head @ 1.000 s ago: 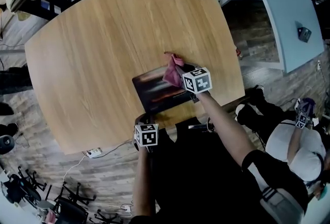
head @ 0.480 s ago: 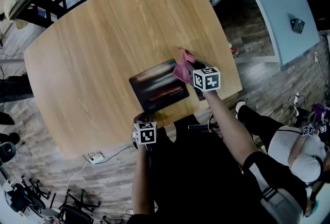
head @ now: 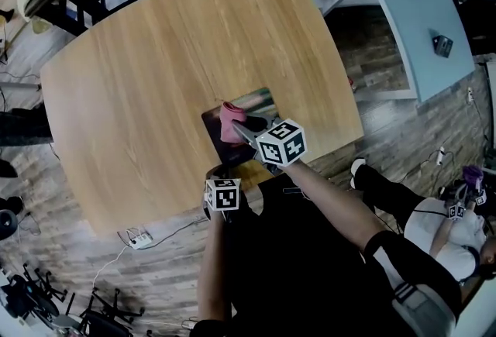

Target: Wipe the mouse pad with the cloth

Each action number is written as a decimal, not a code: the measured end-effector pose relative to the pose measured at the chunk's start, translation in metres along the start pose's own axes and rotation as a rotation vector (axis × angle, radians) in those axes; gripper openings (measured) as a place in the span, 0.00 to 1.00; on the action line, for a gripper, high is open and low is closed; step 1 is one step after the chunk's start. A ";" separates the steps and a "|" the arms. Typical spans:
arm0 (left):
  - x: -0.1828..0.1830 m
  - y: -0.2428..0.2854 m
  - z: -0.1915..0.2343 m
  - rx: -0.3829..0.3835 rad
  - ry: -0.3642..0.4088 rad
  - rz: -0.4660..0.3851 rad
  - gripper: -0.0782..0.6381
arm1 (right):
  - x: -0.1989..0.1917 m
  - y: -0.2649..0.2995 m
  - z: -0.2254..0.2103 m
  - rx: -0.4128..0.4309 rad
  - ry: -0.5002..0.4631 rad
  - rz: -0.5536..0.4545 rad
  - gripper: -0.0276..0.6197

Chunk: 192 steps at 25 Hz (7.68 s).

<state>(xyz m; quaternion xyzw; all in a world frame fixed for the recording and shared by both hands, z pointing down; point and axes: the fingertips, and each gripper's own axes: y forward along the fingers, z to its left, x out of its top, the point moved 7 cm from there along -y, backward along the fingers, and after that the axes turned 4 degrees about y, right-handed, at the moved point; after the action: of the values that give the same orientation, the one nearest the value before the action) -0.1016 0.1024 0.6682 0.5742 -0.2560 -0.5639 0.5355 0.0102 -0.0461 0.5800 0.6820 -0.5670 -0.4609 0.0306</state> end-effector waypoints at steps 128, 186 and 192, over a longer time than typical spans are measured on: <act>0.122 0.031 0.088 -0.182 0.503 0.078 0.14 | -0.122 0.033 -0.003 -0.103 0.049 0.365 0.14; 0.124 0.028 0.083 -0.023 0.365 0.061 0.14 | -0.103 -0.094 -0.142 -0.403 0.124 0.282 0.14; 0.121 0.028 0.084 -0.014 0.331 0.064 0.14 | -0.091 -0.106 -0.145 -0.503 0.071 0.254 0.14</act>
<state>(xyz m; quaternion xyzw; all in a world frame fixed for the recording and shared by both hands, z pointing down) -0.1419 -0.0421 0.6660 0.6470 -0.1785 -0.4459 0.5922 0.1920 -0.0056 0.6570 0.5921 -0.5144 -0.5555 0.2761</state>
